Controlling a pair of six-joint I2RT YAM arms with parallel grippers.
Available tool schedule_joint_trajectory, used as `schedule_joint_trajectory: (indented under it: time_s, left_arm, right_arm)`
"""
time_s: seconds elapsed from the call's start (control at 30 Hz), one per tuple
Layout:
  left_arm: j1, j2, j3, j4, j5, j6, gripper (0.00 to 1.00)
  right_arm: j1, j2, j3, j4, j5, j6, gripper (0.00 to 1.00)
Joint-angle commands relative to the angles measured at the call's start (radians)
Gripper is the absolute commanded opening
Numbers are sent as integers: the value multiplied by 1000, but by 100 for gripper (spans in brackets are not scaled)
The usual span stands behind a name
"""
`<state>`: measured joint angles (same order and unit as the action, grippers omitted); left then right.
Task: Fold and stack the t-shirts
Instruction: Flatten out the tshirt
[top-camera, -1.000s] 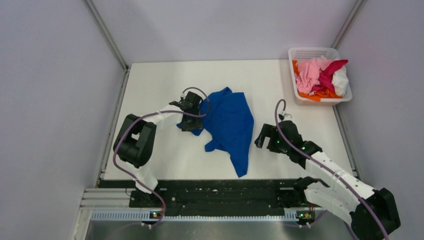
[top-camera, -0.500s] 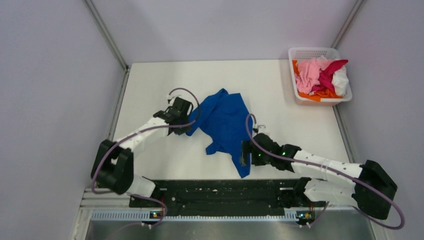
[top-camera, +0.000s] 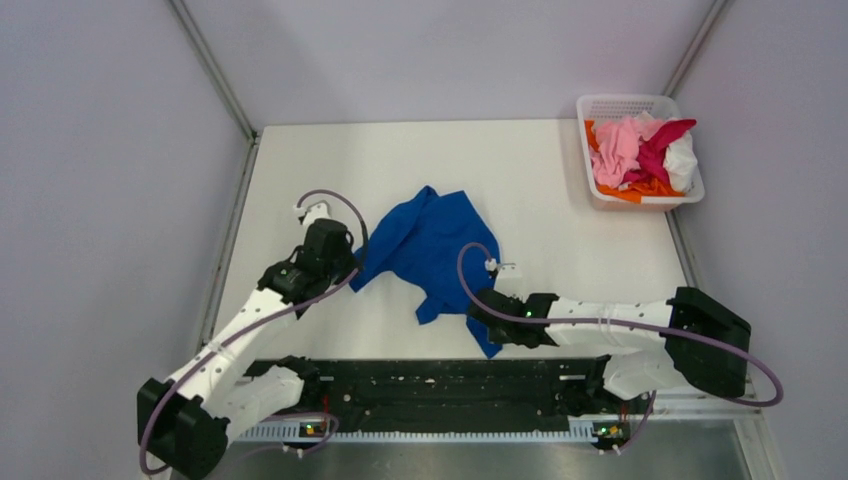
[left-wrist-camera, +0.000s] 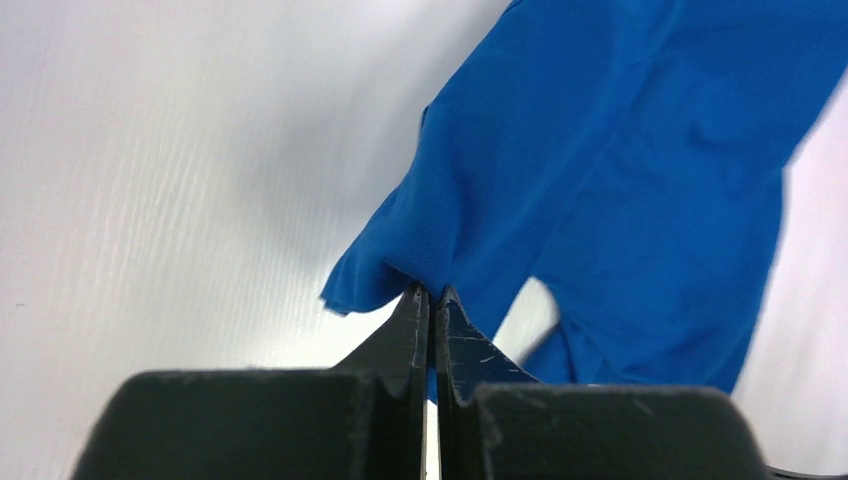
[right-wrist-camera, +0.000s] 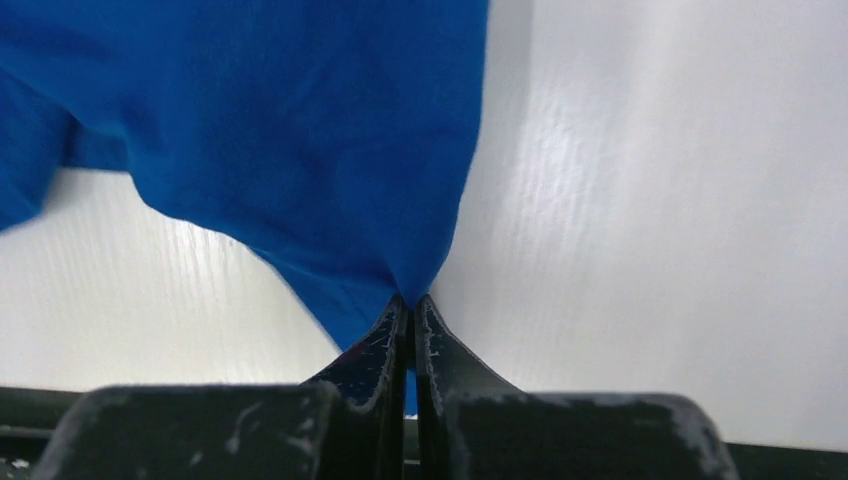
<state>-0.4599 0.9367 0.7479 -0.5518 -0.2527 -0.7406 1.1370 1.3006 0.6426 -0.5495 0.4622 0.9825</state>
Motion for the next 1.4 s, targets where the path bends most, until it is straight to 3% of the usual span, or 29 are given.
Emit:
schedule_joint_trajectory:
  time_s: [0.0,0.1,0.23,0.43,0.57,0.77,0.97,1.17,1.37]
  left_arm:
    - [-1,-118,113,77,-17,-26,0]
    - [-1,-166,216,136,-31,-18,0]
    - [-1,-194,401,148,-61,27,0]
    - [-2,-214,632,177,-114,94,0]
    - [-1,-212,755,227,-128,136,0]
    - [-1,-203,907,238,-12,177,0]
    - [-2,-204,967,248,-5,207,0]
    - [-1,-200,1015,224,-7,247,0]
    - [0,-210,928,260,-109,285,0]
  right_arm:
    - [9,-147,179,-191,313,-24,0]
    - [8,-228,300,-203,433,-170,0]
    - [9,-313,478,-196,466,-370,0]
    - [9,-381,781,-132,253,-690,0]
    - [8,-387,980,-118,80,-797,0]
    - [8,-350,1187,-156,-175,-809,0]
    - [9,-331,1257,-119,-216,-783,0]
    - [8,-286,1331,-176,-182,-775,0]
    - [8,-330,1233,-182,-81,-756,0]
